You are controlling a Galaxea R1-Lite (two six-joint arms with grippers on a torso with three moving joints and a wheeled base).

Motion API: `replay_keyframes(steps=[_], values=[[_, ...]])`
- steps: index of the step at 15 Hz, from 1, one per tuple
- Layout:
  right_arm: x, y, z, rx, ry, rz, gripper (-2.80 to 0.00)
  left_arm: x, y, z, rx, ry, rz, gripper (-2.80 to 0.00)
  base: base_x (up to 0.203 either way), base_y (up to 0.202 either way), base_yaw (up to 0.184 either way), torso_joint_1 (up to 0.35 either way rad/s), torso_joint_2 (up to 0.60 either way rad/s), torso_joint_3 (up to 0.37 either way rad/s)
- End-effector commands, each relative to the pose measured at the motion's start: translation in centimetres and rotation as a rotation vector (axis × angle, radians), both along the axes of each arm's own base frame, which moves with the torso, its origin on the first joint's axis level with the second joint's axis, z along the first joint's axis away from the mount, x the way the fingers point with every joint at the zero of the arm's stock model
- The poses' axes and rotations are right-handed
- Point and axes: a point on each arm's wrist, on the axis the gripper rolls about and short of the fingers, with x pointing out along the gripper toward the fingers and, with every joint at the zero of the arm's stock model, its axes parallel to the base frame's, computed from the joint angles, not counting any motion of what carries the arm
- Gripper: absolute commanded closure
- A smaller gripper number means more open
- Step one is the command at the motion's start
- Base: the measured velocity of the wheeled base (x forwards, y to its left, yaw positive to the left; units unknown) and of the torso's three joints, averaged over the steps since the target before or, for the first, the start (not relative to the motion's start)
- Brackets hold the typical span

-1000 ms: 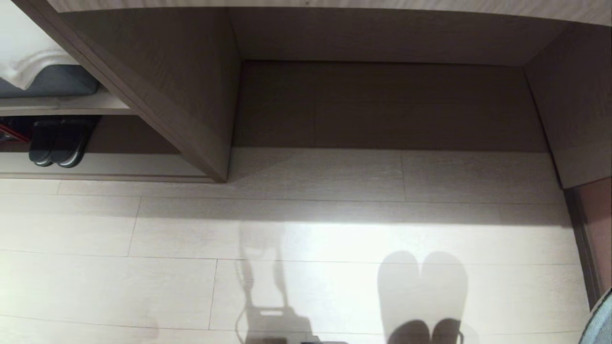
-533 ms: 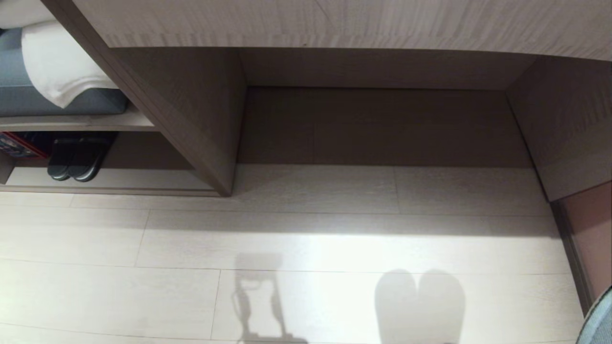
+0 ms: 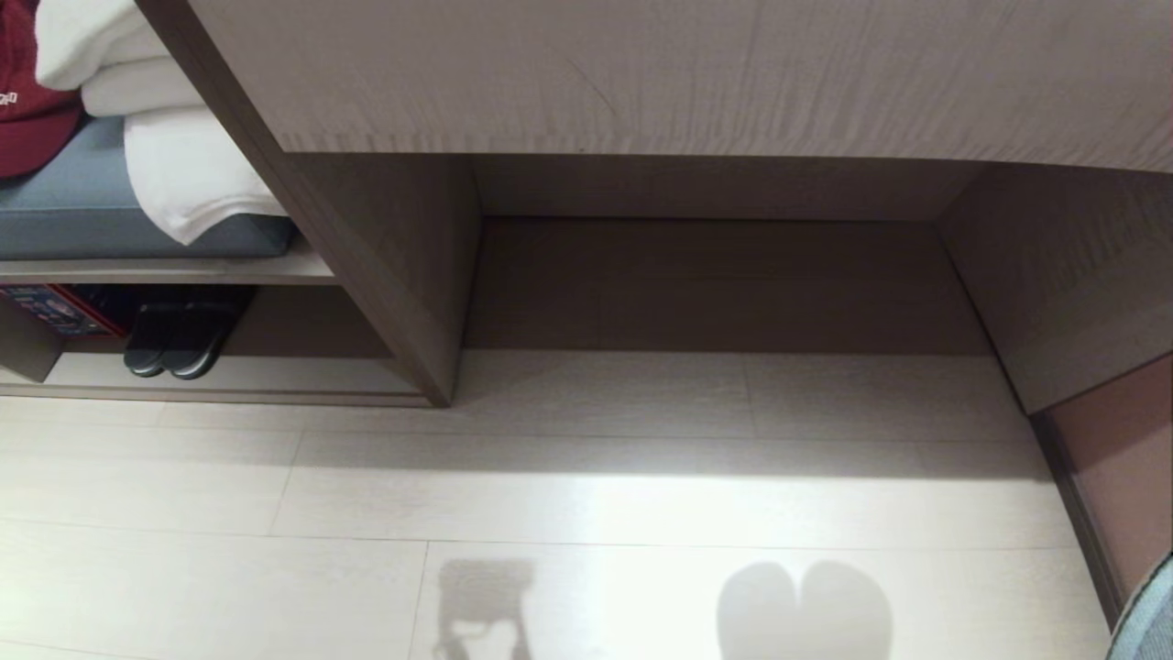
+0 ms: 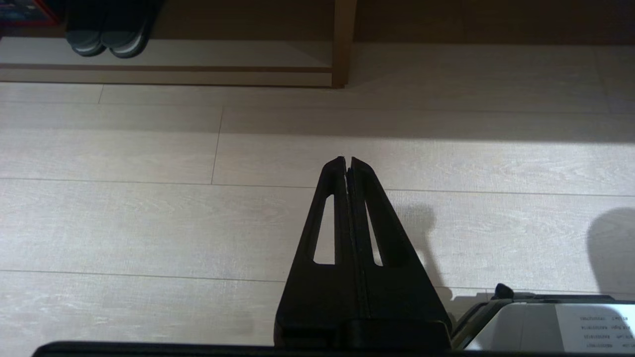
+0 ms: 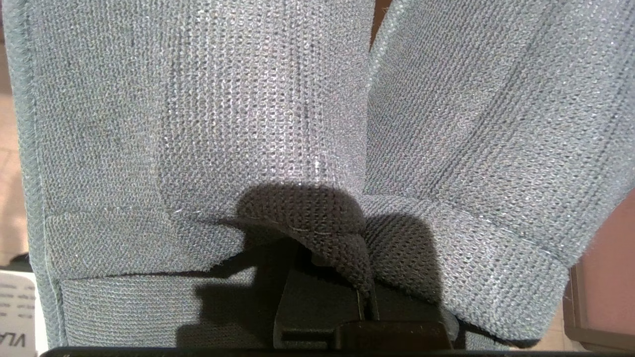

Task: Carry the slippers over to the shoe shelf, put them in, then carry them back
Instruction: Place the slippers into the shoe cabinet

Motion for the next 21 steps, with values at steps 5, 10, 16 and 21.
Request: replay_keyframes(steps=[5, 10, 16, 21], values=[[0.01, 0.00, -0.01, 0.011, 0.002, 0.001, 0.00, 0.01, 0.00, -0.01, -0.001, 0.001, 0.001, 0.00, 0.000, 0.000, 0.000, 0.004, 0.00, 0.203], [0.01, 0.00, 0.01, 0.009, 0.000, 0.001, 0.00, 0.01, 0.00, -0.03, -0.001, 0.001, 0.000, 0.00, 0.000, 0.000, 0.000, 0.002, 0.00, 0.201], [0.01, -0.01, -0.02, 0.019, 0.004, -0.003, 0.00, 0.00, 0.00, -0.01, 0.002, 0.000, 0.000, 0.00, 0.000, 0.000, 0.000, 0.003, 0.00, 0.204], [0.01, 0.00, -0.01, 0.022, 0.002, 0.001, 0.00, -0.01, 0.00, 0.00, 0.002, -0.001, 0.001, 0.00, 0.000, 0.000, 0.000, 0.002, 0.00, 0.199]])
